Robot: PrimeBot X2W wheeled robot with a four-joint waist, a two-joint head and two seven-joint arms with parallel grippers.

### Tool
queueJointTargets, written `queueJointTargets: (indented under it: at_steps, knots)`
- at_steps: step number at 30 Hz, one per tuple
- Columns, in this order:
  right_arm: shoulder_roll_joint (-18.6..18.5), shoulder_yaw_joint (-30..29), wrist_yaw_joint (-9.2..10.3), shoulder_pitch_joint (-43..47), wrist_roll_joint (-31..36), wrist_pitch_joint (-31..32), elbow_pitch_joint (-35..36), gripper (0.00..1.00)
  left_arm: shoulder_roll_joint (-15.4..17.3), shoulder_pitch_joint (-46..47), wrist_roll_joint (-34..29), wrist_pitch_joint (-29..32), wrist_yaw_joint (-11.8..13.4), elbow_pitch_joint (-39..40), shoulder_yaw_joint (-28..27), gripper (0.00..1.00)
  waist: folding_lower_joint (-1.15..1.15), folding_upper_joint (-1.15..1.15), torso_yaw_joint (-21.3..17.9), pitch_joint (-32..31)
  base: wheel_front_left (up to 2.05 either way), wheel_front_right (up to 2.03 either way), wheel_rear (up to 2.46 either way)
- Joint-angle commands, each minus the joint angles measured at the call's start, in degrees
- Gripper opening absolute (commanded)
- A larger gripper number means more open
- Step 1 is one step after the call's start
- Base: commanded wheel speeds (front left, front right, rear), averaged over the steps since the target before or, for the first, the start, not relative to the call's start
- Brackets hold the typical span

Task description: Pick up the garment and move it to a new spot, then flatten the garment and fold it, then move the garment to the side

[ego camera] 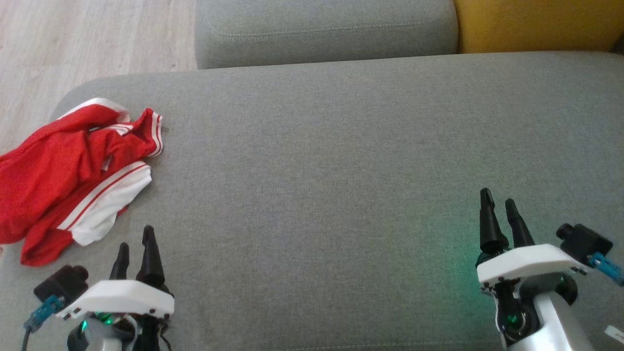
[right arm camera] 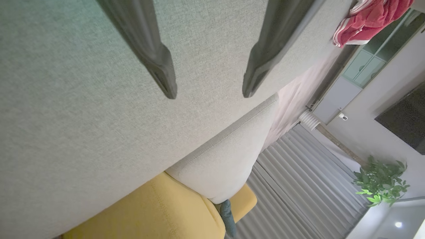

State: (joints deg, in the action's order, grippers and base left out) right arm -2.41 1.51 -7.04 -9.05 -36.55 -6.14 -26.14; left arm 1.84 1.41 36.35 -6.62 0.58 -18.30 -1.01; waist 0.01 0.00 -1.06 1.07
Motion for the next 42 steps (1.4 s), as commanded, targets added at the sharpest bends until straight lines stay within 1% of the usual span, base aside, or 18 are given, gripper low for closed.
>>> queueJointTargets:
  at_steps: [1, 12, 24, 30, 37, 42]
  knots:
    - [-0.3, 1.1, -0.28, -3.2, 1.5, -1.0, 2.0, 1.0, 1.2, 1.9, -1.6, -0.6, 0.3, 2.3, -1.2, 1.0, -0.01, 0.0, 0.0, 0.0, 0.0, 0.0, 0.0]
    - [-0.3, 1.0, -0.32, -3.1, 10.1, -2.9, 4.8, 1.0, 1.9, 2.1, -10.7, -2.4, 2.3, 5.1, 0.2, 1.0, -0.01, 0.0, -0.3, -0.1, 0.0, 0.0, 0.0]
    - [-0.4, -0.8, -0.37, -3.4, 19.7, -4.9, 6.3, 1.0, 3.4, 2.5, -20.1, -4.4, 5.5, 5.9, 2.7, 1.0, -0.01, 0.0, -0.6, -0.1, 0.0, 0.0, 0.0]
    - [-0.4, -0.9, -0.39, -3.4, 23.1, -5.9, 5.8, 1.0, 3.8, 2.7, -24.1, -5.4, 6.5, 5.7, 4.3, 1.0, -0.01, 0.0, -1.1, 0.0, 0.0, 0.0, 0.0]
    - [-0.4, -1.0, -0.41, -3.9, 28.5, -7.1, 5.5, 1.0, 4.1, 2.9, -28.5, -6.6, 7.5, 5.2, 5.5, 1.0, -0.01, 0.0, -1.9, 0.0, 0.0, 0.0, 0.0]
    - [-0.4, 0.2, -0.43, -4.4, 30.9, -7.9, 3.0, 1.0, 3.8, 3.0, -31.1, -7.5, 8.2, 4.8, 5.1, 1.0, -0.01, 0.0, -2.0, 0.0, 0.0, 0.0, 0.0]
